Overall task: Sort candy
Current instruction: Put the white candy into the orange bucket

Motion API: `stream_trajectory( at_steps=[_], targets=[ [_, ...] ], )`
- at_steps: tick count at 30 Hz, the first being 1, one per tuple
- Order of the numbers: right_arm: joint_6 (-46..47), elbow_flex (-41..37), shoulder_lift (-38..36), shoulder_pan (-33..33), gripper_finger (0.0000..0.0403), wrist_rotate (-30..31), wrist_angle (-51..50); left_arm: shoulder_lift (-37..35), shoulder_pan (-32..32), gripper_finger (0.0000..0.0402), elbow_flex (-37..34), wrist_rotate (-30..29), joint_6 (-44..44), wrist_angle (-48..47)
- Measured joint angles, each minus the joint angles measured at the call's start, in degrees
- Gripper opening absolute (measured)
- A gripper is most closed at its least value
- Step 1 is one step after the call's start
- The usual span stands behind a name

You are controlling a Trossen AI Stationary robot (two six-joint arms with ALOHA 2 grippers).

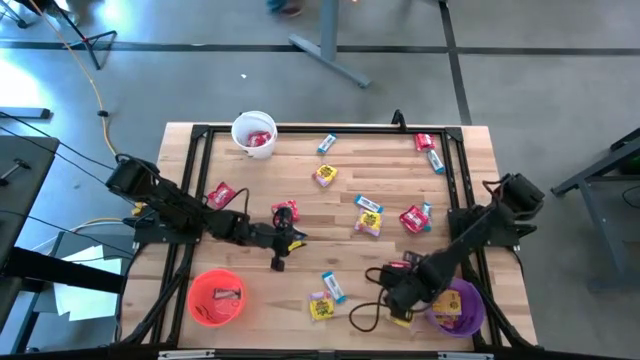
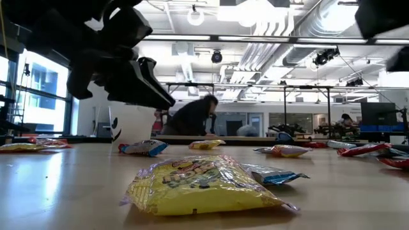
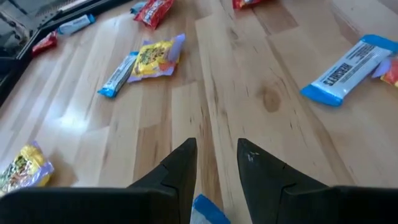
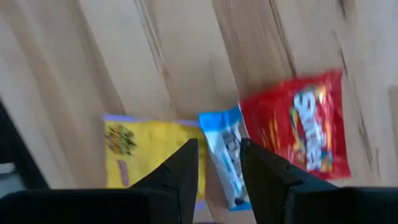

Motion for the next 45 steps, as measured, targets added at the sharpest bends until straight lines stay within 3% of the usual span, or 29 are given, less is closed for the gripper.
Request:
stream_trajectory(
  at_steps=[16, 22, 28, 31, 40, 45],
  targets=[
    [-4.89, -3.14, 4.65, -0.51, 0.0109, -3.58, 2.79, 0.0, 0.0, 0.0101, 0.01, 0.02, -3.76, -4.39],
    [-5.12, -3.12, 4.8, -1.11, 0.0077, -3.91, 2.85, 0.0, -0.02, 0.0101, 0.02, 0.02, -3.96, -4.51],
    [-8.18, -3.05, 4.8, -2.24, 0.0011, -4.57, 2.67, 0.0, -0.02, 0.0101, 0.0, 0.19, -4.84, -4.05],
    [-9.06, -3.05, 4.76, -2.28, 0.0008, -4.44, 2.63, 0.34, -0.02, 0.0101, -1.35, 0.13, -5.42, 1.61],
    [-10.98, -3.18, 1.89, -2.26, 0.0001, 3.24, 2.68, 0.44, 0.03, 0.0101, -8.12, -0.01, -5.45, 17.51],
    [-14.12, -3.18, 0.04, -2.53, 0.0, 11.18, 4.95, 0.45, 0.01, 0.0101, -8.51, 0.0, -5.89, 19.65]
  ],
)
